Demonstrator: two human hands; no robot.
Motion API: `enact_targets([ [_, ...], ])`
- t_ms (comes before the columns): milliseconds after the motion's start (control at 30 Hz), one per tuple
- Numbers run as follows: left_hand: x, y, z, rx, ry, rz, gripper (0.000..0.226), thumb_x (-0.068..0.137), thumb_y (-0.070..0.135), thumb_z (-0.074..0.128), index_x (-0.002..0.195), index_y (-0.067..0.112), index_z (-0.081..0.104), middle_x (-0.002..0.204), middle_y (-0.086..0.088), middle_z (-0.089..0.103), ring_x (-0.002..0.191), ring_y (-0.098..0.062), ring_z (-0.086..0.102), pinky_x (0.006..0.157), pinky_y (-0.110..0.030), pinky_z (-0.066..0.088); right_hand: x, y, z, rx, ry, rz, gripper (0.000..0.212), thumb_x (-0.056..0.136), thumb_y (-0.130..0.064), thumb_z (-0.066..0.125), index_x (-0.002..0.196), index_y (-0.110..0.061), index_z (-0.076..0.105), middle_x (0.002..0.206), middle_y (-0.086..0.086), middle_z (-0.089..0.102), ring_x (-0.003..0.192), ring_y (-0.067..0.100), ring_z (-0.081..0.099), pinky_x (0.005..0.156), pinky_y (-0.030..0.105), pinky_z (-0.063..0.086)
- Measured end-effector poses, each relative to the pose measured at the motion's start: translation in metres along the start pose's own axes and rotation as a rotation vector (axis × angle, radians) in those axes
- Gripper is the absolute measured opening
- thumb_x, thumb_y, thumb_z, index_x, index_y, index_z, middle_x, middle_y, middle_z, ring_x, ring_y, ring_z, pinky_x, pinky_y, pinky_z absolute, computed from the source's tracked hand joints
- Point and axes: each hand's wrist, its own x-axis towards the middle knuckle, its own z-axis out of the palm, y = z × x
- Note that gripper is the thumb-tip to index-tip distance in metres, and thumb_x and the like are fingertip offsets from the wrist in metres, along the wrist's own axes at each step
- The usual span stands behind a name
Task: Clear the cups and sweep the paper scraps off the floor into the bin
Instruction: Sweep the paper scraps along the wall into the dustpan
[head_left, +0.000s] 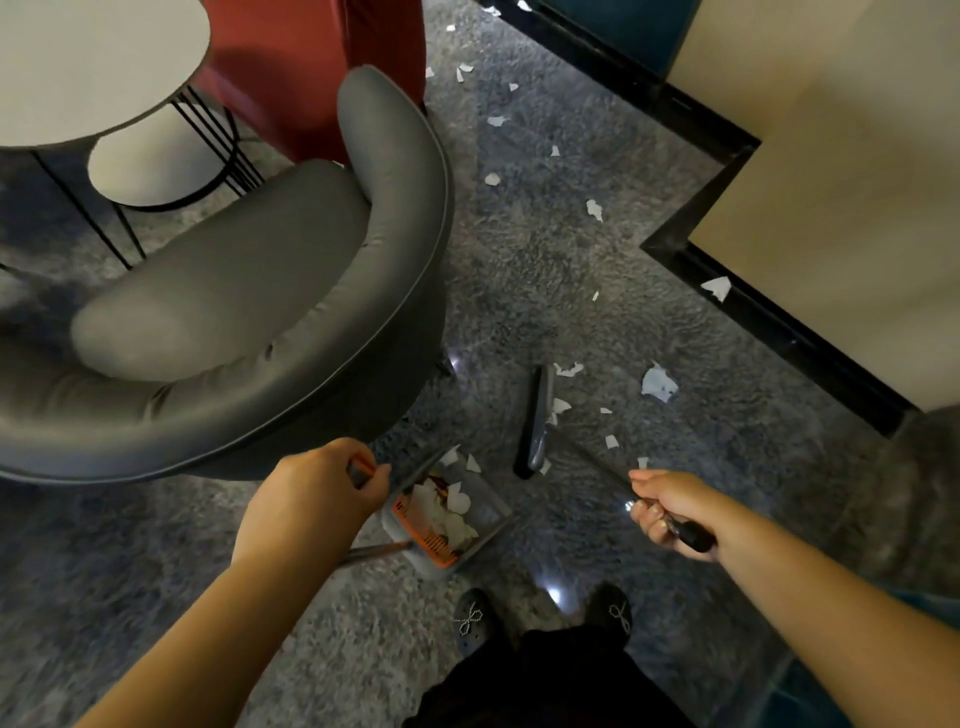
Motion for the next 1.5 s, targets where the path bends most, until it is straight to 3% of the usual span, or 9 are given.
enact_targets([
  [333,0.018,0.015,-0.003,-0.001,-0.009,0.046,0.010,0.092,0.042,0.062,0.086,0.033,0.061,0.067,0.009,0.060,0.063,-0.005,0.057,0.055,-0.020,0.045,-0.014,-0.023,-0.001,0.035,-0.036,-0.034,0.033,0.102,-0.010,0.037,0.133,-0.021,0.040,0.059,0.003,0.037,0.035,0.004,0.036,0.030,0.014,0.029],
  [500,0.026,0.021,-0.004,-0.002,0.046,0.048,0.012,0.090,0.044,0.063,0.087,0.033,0.064,0.065,0.009,0.061,0.062,-0.005,0.058,0.061,-0.027,0.053,-0.013,-0.029,0.015,0.014,-0.095,-0.041,0.031,0.103,-0.012,0.037,0.132,-0.022,0.043,0.061,0.004,0.036,0.034,0.005,0.034,0.031,0.013,0.025],
  [934,0.051,0.082,-0.002,-0.010,0.038,-0.082,0.010,0.092,0.044,0.061,0.093,0.034,0.062,0.071,0.010,0.062,0.065,-0.004,0.059,0.057,-0.016,0.046,0.045,-0.109,0.032,-0.177,-0.243,0.001,0.036,0.103,-0.011,0.033,0.137,-0.023,0.038,0.065,0.005,0.037,0.034,0.005,0.033,0.034,0.013,0.025],
  [1300,0.085,0.157,0.010,-0.001,0.015,-0.151,0.012,0.093,0.047,0.058,0.093,0.035,0.060,0.076,0.011,0.062,0.072,-0.003,0.058,0.071,-0.028,0.054,0.074,-0.178,-0.048,-0.087,-0.203,0.064,0.034,0.104,-0.012,0.031,0.135,-0.023,0.040,0.065,0.005,0.035,0.031,0.005,0.035,0.029,0.013,0.028],
  [1500,0.107,0.208,0.022,-0.015,-0.052,-0.120,0.009,0.094,0.047,0.057,0.091,0.038,0.057,0.078,0.010,0.061,0.070,-0.004,0.058,0.060,-0.020,0.046,0.068,-0.196,-0.109,-0.049,-0.146,0.020,0.036,0.103,-0.008,0.031,0.136,-0.021,0.039,0.064,0.006,0.038,0.032,0.006,0.035,0.029,0.014,0.029],
])
